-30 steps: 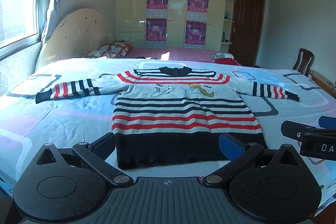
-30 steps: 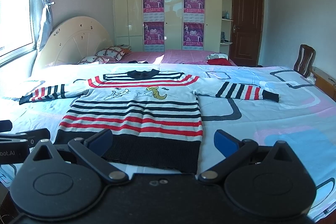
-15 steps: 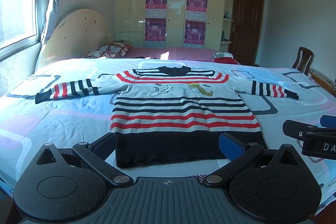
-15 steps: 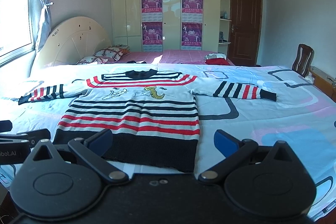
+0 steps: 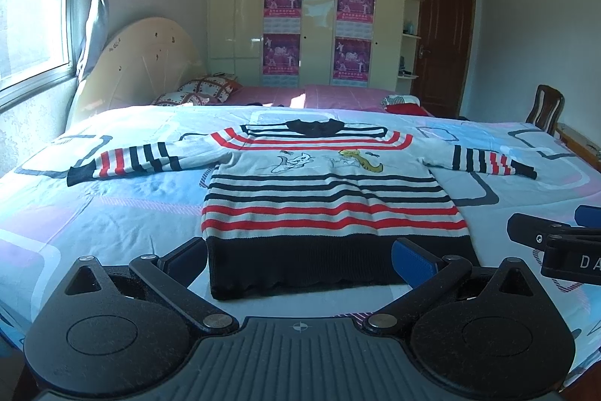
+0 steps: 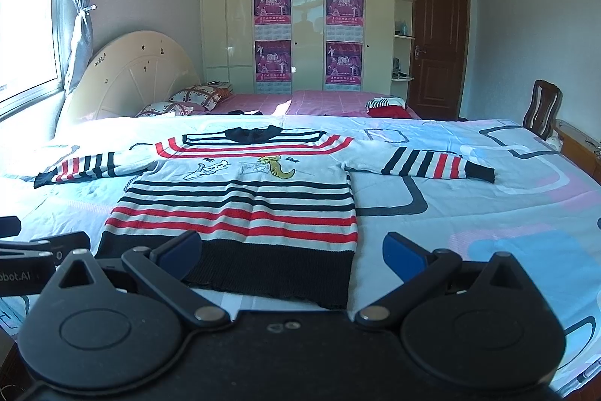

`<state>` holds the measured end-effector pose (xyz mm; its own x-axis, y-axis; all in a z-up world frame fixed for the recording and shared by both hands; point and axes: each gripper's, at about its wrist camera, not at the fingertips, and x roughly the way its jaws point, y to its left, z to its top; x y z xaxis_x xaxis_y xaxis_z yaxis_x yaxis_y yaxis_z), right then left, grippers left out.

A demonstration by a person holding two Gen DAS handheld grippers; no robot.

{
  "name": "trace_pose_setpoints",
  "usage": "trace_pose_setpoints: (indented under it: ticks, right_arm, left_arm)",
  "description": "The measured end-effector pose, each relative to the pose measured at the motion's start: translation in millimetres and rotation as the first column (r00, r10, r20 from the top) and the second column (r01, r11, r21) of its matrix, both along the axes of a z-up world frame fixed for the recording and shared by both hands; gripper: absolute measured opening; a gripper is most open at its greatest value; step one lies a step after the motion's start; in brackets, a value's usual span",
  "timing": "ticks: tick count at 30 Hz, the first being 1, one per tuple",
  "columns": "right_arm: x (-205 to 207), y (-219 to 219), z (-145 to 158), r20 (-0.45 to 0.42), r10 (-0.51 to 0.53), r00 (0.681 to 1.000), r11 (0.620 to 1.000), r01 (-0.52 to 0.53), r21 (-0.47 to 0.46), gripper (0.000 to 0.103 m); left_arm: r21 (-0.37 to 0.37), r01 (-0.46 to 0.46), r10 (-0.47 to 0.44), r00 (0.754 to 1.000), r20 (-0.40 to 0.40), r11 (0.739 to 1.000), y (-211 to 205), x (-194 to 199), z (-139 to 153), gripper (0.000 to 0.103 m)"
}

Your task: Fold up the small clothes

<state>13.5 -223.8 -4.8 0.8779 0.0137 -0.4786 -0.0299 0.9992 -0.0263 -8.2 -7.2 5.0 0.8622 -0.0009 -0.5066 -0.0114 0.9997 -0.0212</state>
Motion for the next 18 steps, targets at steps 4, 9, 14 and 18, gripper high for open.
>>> trace_pose_setpoints:
  ticks: [4, 9, 14, 18]
  right_arm:
    - [0.0, -0.6, 0.1, 0.000, -0.001, 1.000, 1.000, 0.001, 0.000, 0.103]
    - [-1.6, -1.4, 1.1, 0.000, 0.000, 1.000, 1.000, 0.000, 0.000, 0.103]
    - [-1.8, -1.4, 0.9, 0.002, 0.000, 1.000, 1.000, 0.000, -0.001, 0.103]
    - [-0.9, -1.9, 1.3, -0.001, 0.003, 1.000, 1.000, -0.003, -0.003, 0.103]
  left_arm:
    - [-0.001, 0.001, -0.001, 1.000, 0.000, 1.000, -0.2, -0.2, 0.2, 0.103]
    - [0.000, -0.003, 0.003, 1.000, 0.001, 1.000, -0.4, -0.3, 0.4, 0.103]
    - [0.004, -0.006, 0.006, 1.000, 0.001, 1.000, -1.8, -1.5, 0.6, 0.103]
    - [0.007, -0.009, 0.009, 1.000, -0.002, 1.000, -2.3, -3.3, 0.6, 0.103]
